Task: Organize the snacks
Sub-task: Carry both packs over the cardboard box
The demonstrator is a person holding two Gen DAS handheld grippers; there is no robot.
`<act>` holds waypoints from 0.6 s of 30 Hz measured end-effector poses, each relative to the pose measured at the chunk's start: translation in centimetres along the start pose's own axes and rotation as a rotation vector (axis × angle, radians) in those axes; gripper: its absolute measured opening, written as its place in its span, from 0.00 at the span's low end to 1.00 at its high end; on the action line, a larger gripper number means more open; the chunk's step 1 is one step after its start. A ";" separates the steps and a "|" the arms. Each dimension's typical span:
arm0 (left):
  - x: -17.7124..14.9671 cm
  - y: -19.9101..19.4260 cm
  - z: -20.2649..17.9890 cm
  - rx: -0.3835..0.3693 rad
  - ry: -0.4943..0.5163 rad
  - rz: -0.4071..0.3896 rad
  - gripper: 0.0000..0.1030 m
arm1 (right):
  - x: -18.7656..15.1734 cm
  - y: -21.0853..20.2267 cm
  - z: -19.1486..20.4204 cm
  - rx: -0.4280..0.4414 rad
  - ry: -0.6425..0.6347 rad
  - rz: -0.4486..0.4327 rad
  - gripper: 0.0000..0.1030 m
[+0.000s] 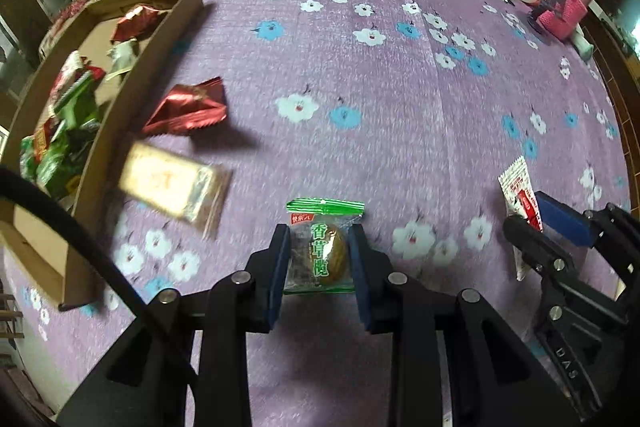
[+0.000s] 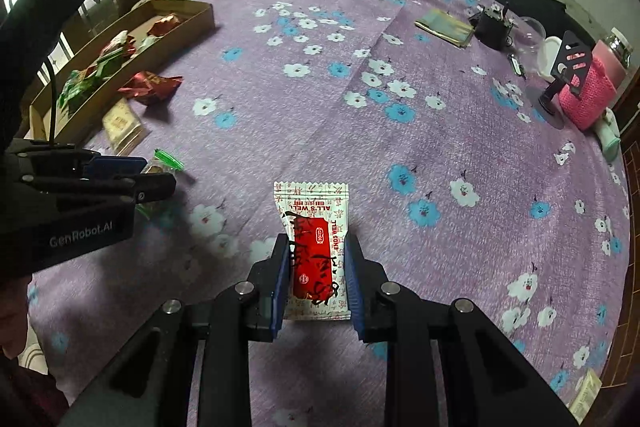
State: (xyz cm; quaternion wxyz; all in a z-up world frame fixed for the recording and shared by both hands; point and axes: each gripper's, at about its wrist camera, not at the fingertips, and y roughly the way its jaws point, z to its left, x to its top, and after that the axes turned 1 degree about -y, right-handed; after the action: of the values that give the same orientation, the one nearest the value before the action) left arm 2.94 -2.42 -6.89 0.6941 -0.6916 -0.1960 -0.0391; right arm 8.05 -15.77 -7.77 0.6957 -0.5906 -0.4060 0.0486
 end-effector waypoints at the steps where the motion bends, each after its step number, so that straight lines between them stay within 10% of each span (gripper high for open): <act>1: -0.3 -0.1 0.1 0.003 0.000 -0.002 0.31 | -0.1 -0.2 0.3 -0.001 -0.007 -0.004 0.25; 18: -3.7 -2.7 3.7 0.018 -0.046 -0.065 0.31 | -0.8 -2.1 5.6 0.039 -0.119 -0.053 0.25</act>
State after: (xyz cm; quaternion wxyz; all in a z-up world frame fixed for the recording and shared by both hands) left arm -2.18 0.25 -5.66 0.6938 -0.6794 -0.2349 -0.0440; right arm 3.23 -12.45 -6.53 0.6828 -0.5620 -0.4611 0.0730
